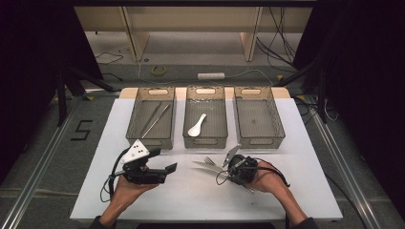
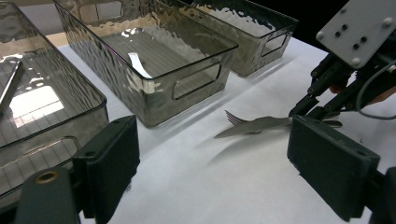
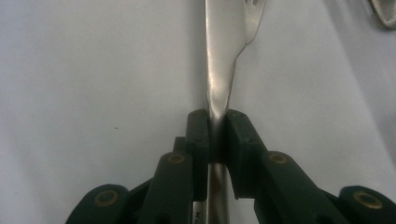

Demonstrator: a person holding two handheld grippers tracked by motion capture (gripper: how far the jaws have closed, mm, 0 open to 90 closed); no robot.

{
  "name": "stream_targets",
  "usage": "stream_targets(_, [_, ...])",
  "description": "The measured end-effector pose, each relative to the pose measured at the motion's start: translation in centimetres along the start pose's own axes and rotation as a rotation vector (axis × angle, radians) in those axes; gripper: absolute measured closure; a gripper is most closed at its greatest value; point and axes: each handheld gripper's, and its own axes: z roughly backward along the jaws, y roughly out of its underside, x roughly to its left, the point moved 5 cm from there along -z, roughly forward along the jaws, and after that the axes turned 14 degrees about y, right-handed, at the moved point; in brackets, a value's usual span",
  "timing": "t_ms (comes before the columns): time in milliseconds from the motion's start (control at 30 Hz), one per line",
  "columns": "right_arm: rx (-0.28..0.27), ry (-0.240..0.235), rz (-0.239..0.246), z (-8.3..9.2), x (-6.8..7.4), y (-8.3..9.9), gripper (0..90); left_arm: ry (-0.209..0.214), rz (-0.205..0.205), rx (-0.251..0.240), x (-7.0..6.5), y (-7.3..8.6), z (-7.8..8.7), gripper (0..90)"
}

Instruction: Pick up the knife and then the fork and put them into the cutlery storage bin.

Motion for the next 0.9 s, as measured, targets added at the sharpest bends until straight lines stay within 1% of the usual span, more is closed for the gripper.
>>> stream_targets(100, [-0.019, -0.007, -0.005, 0.6, -0.2, -0.1, 80.8, -0.001, 0.0, 0.001, 0.0, 0.0, 0.0, 16.3])
stream_targets(133, [-0.021, -0.01, -0.021, 0.8, -0.2, -0.1, 80.8, -0.001, 0.0, -0.001, 0.0, 0.0, 0.0, 16.3])
stream_targets(233, [-0.029, 0.002, -0.027, 1.1, -0.4, 0.0, 80.9, -0.002, 0.004, -0.006, 0.0, 0.0, 0.0, 16.3])
stream_targets(300, [-0.038, -0.005, -0.05, 1.4, -0.5, -0.1, 80.9, -0.003, 0.002, -0.007, 0.0, 0.0, 0.0, 16.3])
stream_targets(333, [-0.049, -0.007, -0.04, 1.5, -0.7, 0.0, 80.9, -0.003, 0.002, -0.007, 0.0, 0.0, 0.0, 16.3])
stream_targets(367, [-0.051, -0.009, -0.058, 1.7, -0.8, 0.0, 80.9, -0.002, 0.002, -0.01, 0.0, -0.1, 0.0, 16.3])
stream_targets(400, [-0.057, -0.01, -0.062, 1.9, -1.0, 0.0, 80.9, -0.002, 0.002, -0.01, 0.0, -0.1, 0.0, 16.3])
stream_targets(467, [-0.073, -0.008, -0.087, 2.3, -1.3, 0.1, 80.9, -0.005, 0.002, -0.013, 0.0, -0.1, 0.1, 16.3])
stream_targets(600, [-0.116, -0.013, -0.125, 3.3, -2.4, 0.2, 80.9, -0.006, -0.001, -0.015, 0.1, -0.1, 0.2, 16.3])
stream_targets(667, [-0.116, -0.007, -0.16, 3.9, -2.9, 0.4, 80.9, -0.007, 0.002, -0.023, 0.1, -0.1, 0.2, 16.3])
stream_targets(700, [-0.13, 0.0, -0.157, 4.0, -3.3, 0.5, 80.9, -0.007, 0.003, -0.025, 0.1, -0.2, 0.2, 16.3])
stream_targets(800, [-0.144, 0.006, -0.198, 4.7, -4.2, 0.6, 80.9, -0.01, 0.004, -0.027, 0.1, -0.2, 0.3, 16.3])
stream_targets(833, [-0.15, 0.012, -0.204, 4.8, -4.7, 0.6, 80.9, -0.01, 0.004, -0.027, 0.2, -0.2, 0.3, 16.3])
stream_targets(900, [-0.163, 0.015, -0.235, 5.2, -5.5, 0.6, 80.9, -0.011, 0.005, -0.029, 0.2, -0.2, 0.3, 16.3])
